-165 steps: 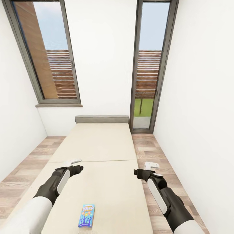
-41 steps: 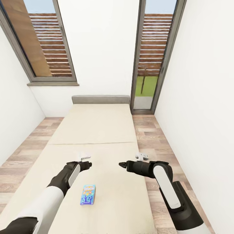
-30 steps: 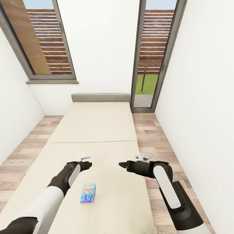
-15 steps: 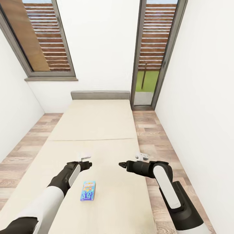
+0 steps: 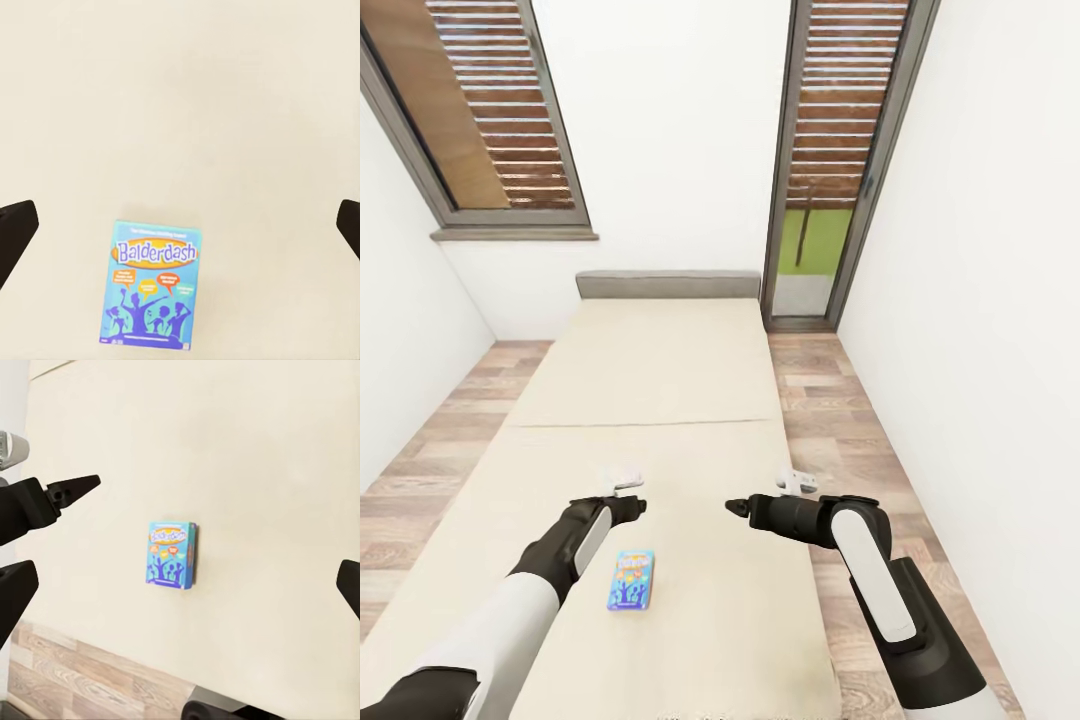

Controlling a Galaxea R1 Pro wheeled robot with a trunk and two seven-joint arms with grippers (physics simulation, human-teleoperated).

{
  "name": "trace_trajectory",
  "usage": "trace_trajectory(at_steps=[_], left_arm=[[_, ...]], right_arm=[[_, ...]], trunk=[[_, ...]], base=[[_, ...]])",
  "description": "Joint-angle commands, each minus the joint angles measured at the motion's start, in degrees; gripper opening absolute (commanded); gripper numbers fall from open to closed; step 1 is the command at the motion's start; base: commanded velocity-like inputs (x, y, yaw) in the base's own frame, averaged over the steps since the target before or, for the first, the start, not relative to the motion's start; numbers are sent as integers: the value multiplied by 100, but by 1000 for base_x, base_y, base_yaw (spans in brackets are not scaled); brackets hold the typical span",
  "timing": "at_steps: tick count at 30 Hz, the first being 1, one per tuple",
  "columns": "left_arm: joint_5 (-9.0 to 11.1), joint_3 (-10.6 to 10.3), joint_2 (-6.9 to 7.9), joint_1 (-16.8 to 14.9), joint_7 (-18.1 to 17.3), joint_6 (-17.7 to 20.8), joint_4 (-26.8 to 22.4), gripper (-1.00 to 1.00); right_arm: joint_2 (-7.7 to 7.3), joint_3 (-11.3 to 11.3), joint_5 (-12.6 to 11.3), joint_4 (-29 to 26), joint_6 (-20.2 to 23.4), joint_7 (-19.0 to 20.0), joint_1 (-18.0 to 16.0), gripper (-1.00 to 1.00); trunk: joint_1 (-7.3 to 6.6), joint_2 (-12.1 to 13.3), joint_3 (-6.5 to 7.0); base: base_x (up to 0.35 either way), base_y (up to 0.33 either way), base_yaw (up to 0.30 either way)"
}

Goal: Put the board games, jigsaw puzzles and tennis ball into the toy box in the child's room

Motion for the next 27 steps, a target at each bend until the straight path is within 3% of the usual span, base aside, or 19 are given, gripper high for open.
trace_trajectory(at_steps=[1, 27], left_arm=[[60, -42, 4, -3, 49, 24, -10, 100], [60, -83, 4, -3, 49, 23, -10, 100]], right_arm=[[1, 2, -56, -5, 15, -59, -5, 100], [0, -2, -47, -5, 15, -57, -5, 100]], trunk=[[3, -11, -20], [3, -11, -266]], base=[[0, 0, 0], [0, 0, 0]])
